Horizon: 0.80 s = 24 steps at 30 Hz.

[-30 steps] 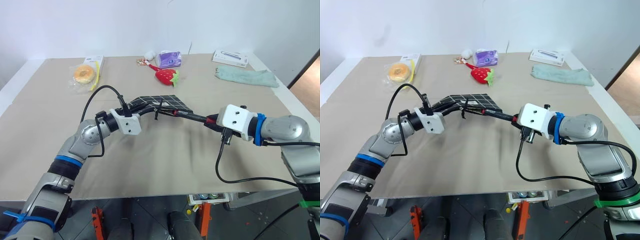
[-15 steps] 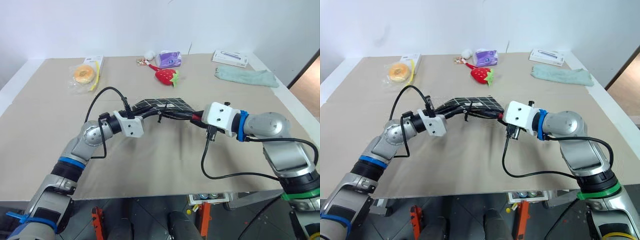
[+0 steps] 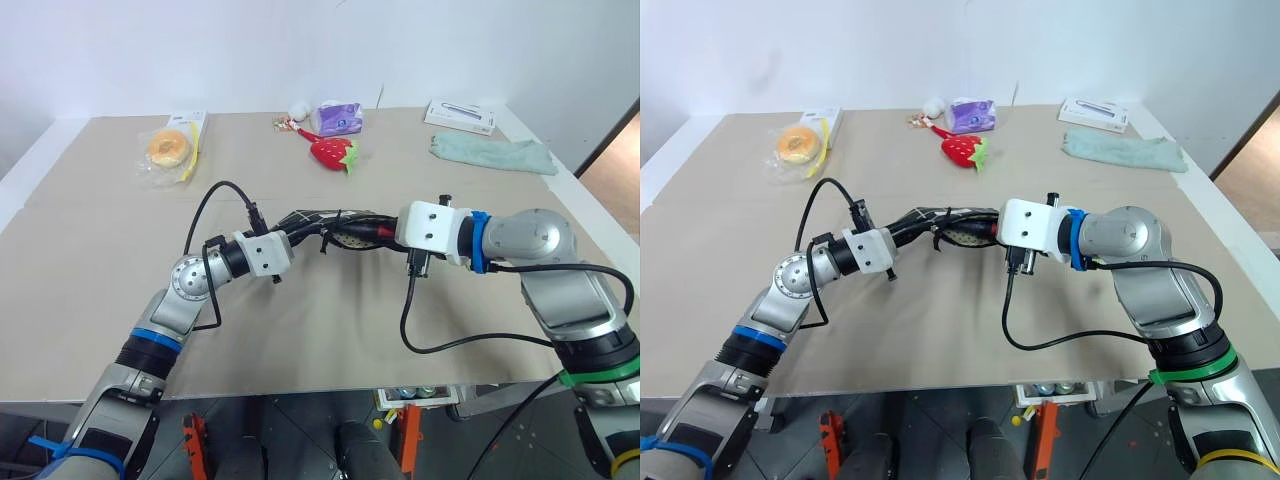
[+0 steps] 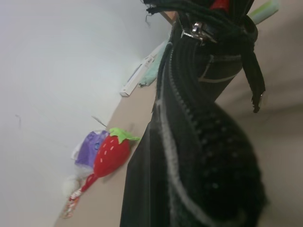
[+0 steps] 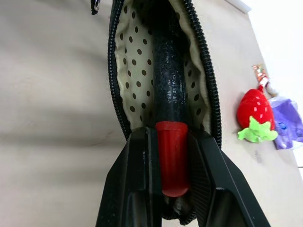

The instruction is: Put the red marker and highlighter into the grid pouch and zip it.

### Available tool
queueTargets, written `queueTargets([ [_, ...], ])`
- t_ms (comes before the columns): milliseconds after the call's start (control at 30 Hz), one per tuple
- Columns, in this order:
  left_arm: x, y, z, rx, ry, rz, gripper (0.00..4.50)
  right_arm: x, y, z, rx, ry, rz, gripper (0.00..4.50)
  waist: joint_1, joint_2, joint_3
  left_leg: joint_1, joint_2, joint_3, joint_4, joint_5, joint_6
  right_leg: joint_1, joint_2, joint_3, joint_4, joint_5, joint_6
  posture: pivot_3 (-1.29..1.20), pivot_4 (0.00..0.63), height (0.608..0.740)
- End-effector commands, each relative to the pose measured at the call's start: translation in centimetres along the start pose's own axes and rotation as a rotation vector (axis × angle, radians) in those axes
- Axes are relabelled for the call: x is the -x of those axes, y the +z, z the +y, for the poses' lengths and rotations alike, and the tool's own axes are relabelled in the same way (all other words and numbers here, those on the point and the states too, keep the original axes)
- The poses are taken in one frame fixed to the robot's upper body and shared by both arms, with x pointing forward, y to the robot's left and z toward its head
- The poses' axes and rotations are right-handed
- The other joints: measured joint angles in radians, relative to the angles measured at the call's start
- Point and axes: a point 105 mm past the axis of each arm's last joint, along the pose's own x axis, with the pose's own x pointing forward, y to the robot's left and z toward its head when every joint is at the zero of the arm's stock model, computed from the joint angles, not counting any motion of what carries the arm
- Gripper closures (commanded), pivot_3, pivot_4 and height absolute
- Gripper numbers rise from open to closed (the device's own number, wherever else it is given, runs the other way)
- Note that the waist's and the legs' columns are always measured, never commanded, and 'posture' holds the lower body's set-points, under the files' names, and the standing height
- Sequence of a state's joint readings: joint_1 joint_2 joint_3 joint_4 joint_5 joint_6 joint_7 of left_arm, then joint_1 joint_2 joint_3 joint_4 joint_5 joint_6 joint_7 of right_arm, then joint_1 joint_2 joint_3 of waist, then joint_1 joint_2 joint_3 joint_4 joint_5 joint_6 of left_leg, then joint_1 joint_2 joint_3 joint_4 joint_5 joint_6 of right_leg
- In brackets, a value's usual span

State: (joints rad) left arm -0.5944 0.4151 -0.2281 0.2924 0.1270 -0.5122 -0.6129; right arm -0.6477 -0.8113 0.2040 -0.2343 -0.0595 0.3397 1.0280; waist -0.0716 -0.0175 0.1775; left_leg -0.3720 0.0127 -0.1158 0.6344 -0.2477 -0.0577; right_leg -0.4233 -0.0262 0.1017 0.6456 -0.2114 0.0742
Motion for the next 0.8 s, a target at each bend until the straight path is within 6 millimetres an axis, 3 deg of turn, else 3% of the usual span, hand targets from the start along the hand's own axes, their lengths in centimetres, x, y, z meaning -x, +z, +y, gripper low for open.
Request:
queueTargets([
  [33, -1.2, 2.7, -0.4, -0.003, -0.014, -0.103, 4.5, -0.4, 3.8, 0.8, 0.091, 0.062, -0.116, 4.02, 0.0, 0.0, 0.0, 0.0, 0.0, 0.0, 0.0, 0.0, 0.0, 0.0, 0.0, 0.0, 0.0, 0.0, 0.0, 0.0, 0.15, 0.74],
  [167, -1.4, 2.9, -1.1, -0.016, -0.044, -0.099, 4.5, -0.8, 3.7, 0.7, 0.159, 0.065, -0.061, 4.02, 0.0, 0.0, 0.0, 0.0, 0.0, 0.0, 0.0, 0.0, 0.0, 0.0, 0.0, 0.0, 0.0, 0.0, 0.0, 0.0, 0.15, 0.74],
  [267, -1.5, 3.1, -1.5, -0.004, -0.051, -0.11, 4.5, -1.4, 5.2, 0.5, 0.128, 0.062, -0.118, 4.02, -0.001, 0.0, 0.0, 0.0, 0.0, 0.0, 0.0, 0.0, 0.0, 0.0, 0.0, 0.0, 0.0, 0.0, 0.0, 0.0, 0.15, 0.74],
  [600, -1.7, 3.8, -1.2, 0.049, -0.026, -0.13, 4.5, -2.3, 3.6, 1.2, 0.122, 0.073, -0.055, 4.02, 0.0, 0.0, 0.0, 0.0, 0.0, 0.0, 0.0, 0.0, 0.0, 0.0, 0.0, 0.0, 0.0, 0.0, -0.001, 0.0, 0.15, 0.74],
  [800, -1.7, 3.8, -0.8, 0.128, 0.01, -0.129, 4.5, -2.0, 3.5, 0.8, 0.11, 0.059, -0.064, 1.19, 0.0, 0.0, 0.0, 0.0, 0.0, 0.0, 0.0, 0.0, 0.0, 0.0, 0.0, 0.0, 0.0, 0.001, -0.001, 0.0, 0.15, 0.74],
])
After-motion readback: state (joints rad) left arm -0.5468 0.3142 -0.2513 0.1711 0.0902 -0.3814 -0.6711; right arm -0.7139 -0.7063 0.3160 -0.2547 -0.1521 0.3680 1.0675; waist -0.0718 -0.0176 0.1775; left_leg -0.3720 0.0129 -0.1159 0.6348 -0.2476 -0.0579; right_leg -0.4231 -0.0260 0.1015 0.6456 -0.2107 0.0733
